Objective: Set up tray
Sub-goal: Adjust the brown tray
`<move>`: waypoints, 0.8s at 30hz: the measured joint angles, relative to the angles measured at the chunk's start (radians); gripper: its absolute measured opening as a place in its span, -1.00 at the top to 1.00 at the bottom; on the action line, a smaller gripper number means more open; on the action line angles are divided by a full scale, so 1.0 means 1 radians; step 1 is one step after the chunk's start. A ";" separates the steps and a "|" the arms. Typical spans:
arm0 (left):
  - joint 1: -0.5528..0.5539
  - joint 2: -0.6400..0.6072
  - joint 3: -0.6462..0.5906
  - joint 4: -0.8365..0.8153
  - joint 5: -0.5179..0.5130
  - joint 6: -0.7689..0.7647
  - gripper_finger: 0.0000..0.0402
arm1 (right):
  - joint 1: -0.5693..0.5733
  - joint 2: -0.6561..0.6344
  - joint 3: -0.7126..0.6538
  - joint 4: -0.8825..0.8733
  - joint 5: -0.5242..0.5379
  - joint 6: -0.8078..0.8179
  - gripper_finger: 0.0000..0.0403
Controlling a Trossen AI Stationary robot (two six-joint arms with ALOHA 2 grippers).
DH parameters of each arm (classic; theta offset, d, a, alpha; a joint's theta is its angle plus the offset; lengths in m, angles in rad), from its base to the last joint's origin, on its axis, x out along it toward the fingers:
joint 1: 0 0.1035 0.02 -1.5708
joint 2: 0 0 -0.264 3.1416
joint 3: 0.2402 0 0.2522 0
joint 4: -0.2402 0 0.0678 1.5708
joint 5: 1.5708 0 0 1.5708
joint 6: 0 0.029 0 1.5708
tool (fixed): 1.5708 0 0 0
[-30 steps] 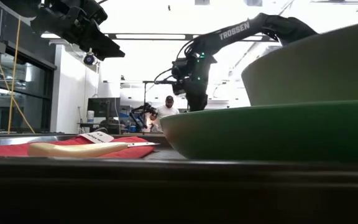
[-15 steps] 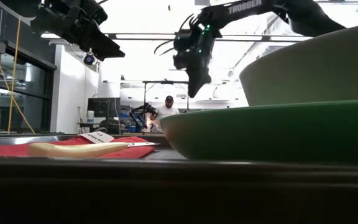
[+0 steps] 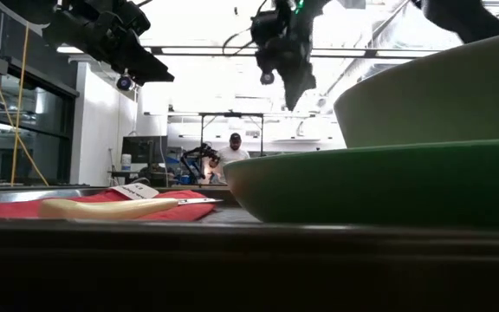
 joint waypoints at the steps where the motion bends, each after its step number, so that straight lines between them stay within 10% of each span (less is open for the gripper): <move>1: 0.000 0.000 0.000 0.000 0.000 0.000 -0.21 | 0.012 -0.027 -0.028 0.005 0.001 0.012 1.00; 9: 0.000 0.000 0.000 0.000 -0.020 0.021 -0.21 | 0.087 -0.406 -0.631 0.249 -0.034 0.216 1.00; 16: 0.000 0.000 0.000 0.000 -0.021 0.013 -0.21 | 0.203 -0.886 -1.235 0.599 0.044 0.689 1.00; 24: 0.000 0.000 0.000 0.000 -0.008 -0.026 -0.21 | 0.452 -1.180 -1.618 0.682 0.155 1.232 1.00</move>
